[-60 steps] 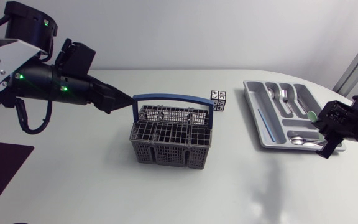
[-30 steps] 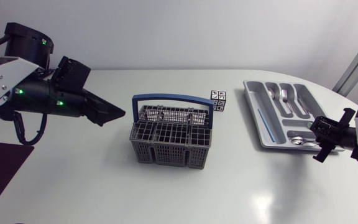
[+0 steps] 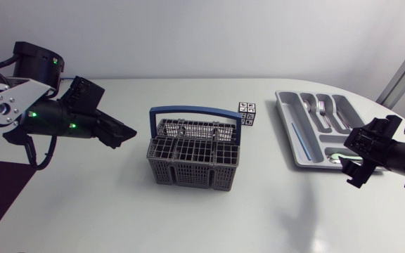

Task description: Transfer all utensils from the basket to the drawer tray.

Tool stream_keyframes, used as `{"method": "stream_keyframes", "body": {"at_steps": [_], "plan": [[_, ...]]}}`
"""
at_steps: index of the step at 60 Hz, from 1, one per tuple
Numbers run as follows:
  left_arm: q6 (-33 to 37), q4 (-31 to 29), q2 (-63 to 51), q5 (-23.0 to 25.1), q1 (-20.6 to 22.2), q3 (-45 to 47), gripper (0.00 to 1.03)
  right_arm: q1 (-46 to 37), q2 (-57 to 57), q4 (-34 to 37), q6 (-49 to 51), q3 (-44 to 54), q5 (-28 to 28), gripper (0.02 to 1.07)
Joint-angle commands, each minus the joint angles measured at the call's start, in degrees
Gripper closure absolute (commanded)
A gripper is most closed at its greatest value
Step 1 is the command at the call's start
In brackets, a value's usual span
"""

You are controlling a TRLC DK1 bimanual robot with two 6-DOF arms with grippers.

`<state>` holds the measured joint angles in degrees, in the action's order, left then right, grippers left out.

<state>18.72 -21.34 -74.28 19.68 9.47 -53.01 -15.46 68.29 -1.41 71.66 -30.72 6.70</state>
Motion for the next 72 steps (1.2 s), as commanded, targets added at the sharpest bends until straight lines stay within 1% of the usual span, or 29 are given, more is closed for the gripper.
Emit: {"method": "stream_keyframes", "body": {"at_steps": [1,2,3,4,9,14,20,27,38,52,63,72], "plan": [[1.49,0.95,-1.92,-0.7,-0.16,2.21,0.41,4.65,-4.57,3.52,-4.77,1.98,-1.07,0.07],[1.49,1.3,-2.89,-0.96,-0.16,2.21,0.41,7.99,-6.5,5.54,-7.32,1.89,-1.95,0.07],[1.49,1.48,-3.33,-1.05,-0.07,2.21,0.41,8.08,-6.5,5.63,-7.32,1.89,-1.95,0.07],[1.49,1.66,-3.85,-1.4,0.02,2.3,0.41,10.81,-7.65,6.95,-9.17,1.8,-2.92,0.07],[1.76,2.62,-5.96,-2.81,0.37,2.39,0.41,18.89,-9.76,9.94,-14.97,1.01,-5.47,0.07],[1.76,3.5,-7.19,-3.42,0.72,2.48,0.41,26.01,-9.49,11.69,-20.51,-0.57,-7.58,0.07],[1.67,4.29,-8.6,-3.86,1.86,2.65,0.41,32.69,-6.86,13.19,-26.83,-3.29,-8.63,0.07],[1.49,4.47,-9.83,-4.13,3.97,3.0,0.41,37.7,-0.7,13.19,-32.99,-6.72,-8.63,0.07],[1.49,4.56,-10.27,-4.13,5.29,3.97,0.41,40.78,6.5,12.31,-37.56,-11.12,-6.96,0.07],[1.49,4.64,-9.83,-4.13,6.26,4.85,0.41,42.27,13.97,11.78,-39.4,-16.3,-6.17,0.07],[1.49,4.73,-9.39,-4.13,7.49,5.11,0.41,42.53,16.43,11.78,-39.58,-19.2,-6.35,0.07],[1.32,5.26,-9.13,-4.13,8.81,5.11,0.41,42.36,16.43,11.87,-39.49,-19.03,-7.05,0.07]]}}
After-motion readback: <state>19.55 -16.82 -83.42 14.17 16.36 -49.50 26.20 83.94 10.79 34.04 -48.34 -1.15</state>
